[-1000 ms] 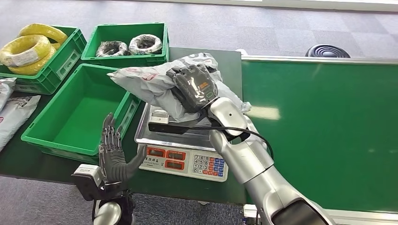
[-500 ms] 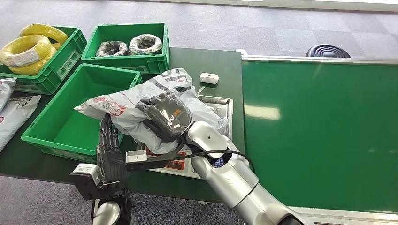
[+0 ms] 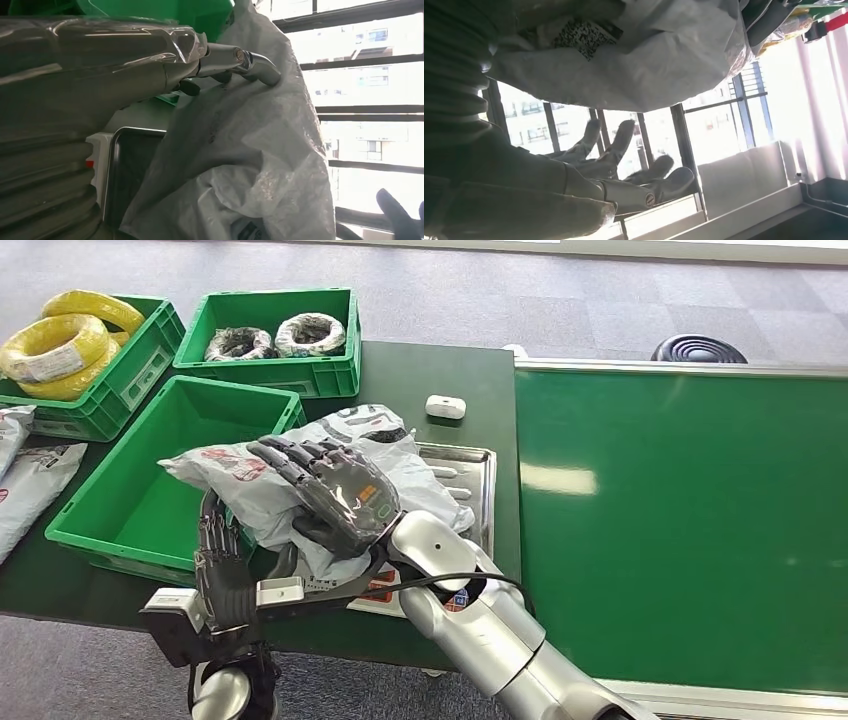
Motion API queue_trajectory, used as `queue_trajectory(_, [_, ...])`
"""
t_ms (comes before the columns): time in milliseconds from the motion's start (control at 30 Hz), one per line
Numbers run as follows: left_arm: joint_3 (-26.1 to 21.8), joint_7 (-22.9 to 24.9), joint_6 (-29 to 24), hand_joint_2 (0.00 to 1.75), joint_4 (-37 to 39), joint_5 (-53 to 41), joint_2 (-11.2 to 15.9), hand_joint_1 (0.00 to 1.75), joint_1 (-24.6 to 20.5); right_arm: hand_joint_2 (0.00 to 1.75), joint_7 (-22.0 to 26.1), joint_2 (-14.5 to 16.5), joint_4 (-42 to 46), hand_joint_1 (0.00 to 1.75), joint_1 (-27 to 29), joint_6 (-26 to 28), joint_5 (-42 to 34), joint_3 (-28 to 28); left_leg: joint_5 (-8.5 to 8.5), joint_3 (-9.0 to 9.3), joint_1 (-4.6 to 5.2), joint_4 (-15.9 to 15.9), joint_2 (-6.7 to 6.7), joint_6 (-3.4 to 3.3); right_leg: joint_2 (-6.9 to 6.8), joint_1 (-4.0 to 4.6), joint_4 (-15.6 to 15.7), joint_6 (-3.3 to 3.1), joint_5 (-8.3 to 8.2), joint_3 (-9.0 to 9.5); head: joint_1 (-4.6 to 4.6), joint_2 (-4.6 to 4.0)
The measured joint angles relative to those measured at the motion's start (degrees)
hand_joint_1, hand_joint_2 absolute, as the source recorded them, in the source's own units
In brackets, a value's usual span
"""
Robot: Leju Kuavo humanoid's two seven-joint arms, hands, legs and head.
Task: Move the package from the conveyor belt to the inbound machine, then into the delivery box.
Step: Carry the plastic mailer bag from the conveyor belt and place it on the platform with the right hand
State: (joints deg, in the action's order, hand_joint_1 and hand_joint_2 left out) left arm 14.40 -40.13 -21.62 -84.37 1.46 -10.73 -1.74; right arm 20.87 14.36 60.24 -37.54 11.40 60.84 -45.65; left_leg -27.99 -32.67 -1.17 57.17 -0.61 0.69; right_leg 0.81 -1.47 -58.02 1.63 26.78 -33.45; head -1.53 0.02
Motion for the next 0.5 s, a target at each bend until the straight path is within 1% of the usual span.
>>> queue_trajectory(300, [-0.3, 0.0, -0.2, 1.75, 0.0, 0.0, 0.0, 0.0, 0.6, 1.75, -0.9, -0.1, 0.8, 0.0, 0.3, 0.4, 0.9, -0.1, 0.0, 0.0, 0.0, 0.0, 0.0, 0.0, 0.0, 0.0, 0.0, 0.0, 0.0, 0.0, -0.01, 0.0])
queue_trajectory(433, [-1.0, 0.0, 0.0, 1.75, -0.5, -0.2, 0.0, 0.0, 1.5, 0.0, -2.8, -1.2, 3.5, 0.0, 0.8, 2.6, 1.4, 1.7, 0.0, 0.01, 0.0, 0.0, 0.01, 0.0, 0.0, 0.0, 0.0, 0.0, 0.0, 0.0, -0.02, 0.0])
queue_trajectory(500, [-1.2, 0.0, 0.1, 1.75, -0.5, -0.3, -0.1, 0.0, 1.6, 0.0, -3.2, -1.5, 4.0, 0.0, 0.8, 2.7, 1.9, 2.2, 0.0, 0.01, 0.0, 0.0, 0.0, 0.0, 0.0, 0.0, 0.0, 0.0, 0.0, 0.0, -0.01, 0.0])
